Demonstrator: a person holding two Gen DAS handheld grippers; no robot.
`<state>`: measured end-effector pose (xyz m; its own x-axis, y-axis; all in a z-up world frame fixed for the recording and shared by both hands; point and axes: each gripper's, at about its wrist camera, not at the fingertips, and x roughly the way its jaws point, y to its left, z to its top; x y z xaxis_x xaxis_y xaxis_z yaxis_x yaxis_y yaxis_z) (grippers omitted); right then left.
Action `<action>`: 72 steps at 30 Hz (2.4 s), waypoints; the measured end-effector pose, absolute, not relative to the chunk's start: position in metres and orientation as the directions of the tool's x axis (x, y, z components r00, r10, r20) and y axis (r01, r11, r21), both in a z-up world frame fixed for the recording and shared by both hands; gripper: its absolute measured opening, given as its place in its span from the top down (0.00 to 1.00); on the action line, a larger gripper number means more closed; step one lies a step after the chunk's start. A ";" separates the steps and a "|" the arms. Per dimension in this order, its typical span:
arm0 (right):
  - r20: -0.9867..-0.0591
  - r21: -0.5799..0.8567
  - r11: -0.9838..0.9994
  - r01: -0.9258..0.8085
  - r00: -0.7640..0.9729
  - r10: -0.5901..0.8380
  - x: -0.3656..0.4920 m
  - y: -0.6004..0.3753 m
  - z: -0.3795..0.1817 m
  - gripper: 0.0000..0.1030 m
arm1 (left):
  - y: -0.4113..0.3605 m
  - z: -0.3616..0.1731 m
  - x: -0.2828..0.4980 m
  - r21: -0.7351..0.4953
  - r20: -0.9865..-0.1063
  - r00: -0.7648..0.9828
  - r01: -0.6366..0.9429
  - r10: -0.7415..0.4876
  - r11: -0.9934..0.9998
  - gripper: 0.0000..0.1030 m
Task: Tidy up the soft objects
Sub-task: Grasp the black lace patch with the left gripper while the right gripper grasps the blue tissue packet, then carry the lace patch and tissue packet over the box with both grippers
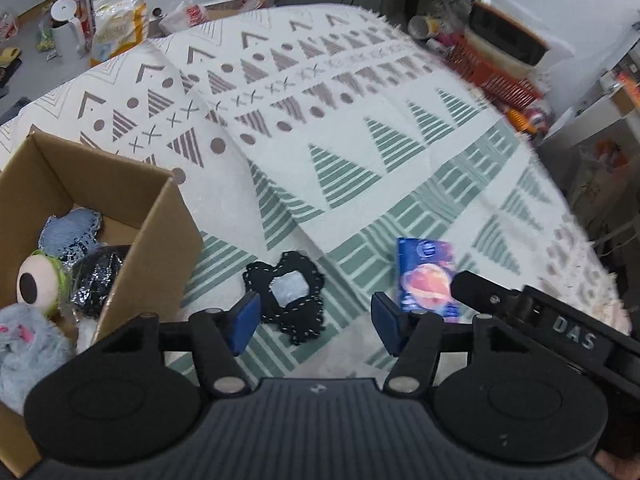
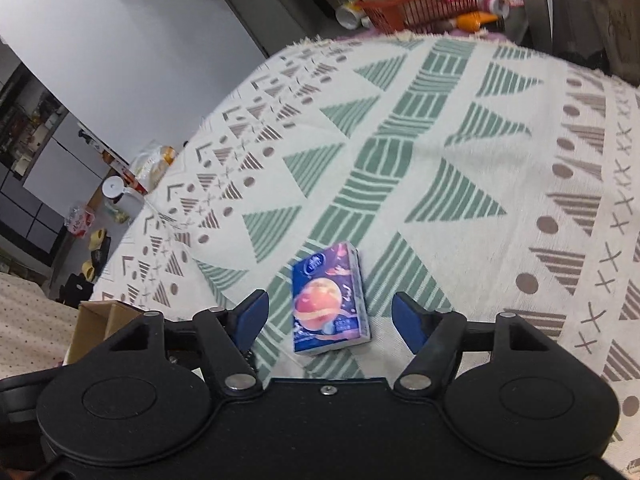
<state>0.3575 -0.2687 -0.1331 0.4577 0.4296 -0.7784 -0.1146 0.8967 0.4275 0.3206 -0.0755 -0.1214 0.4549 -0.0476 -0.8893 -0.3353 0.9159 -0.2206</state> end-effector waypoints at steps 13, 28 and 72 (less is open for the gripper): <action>-0.802 0.451 0.889 -0.082 0.400 0.444 0.367 -0.253 -0.169 0.42 | -0.067 -0.173 0.342 -0.147 -0.924 0.383 -0.401 0.019 0.904 0.41; -0.765 0.465 0.884 -0.053 0.477 0.432 0.342 -0.270 -0.156 0.58 | -0.077 -0.158 0.336 -0.126 -0.897 0.440 -0.361 0.049 0.924 0.68; -0.528 0.537 0.836 -0.116 0.726 0.440 0.167 -0.226 -0.027 0.58 | 0.019 -0.004 0.190 -0.315 -0.731 0.671 -0.176 -0.121 0.933 0.68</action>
<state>0.1673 -0.2258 -0.0275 0.7259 0.4403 -0.5284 -0.1160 0.8356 0.5370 0.1902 0.0190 -0.0044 0.6712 -0.1207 -0.7314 -0.1756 0.9327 -0.3151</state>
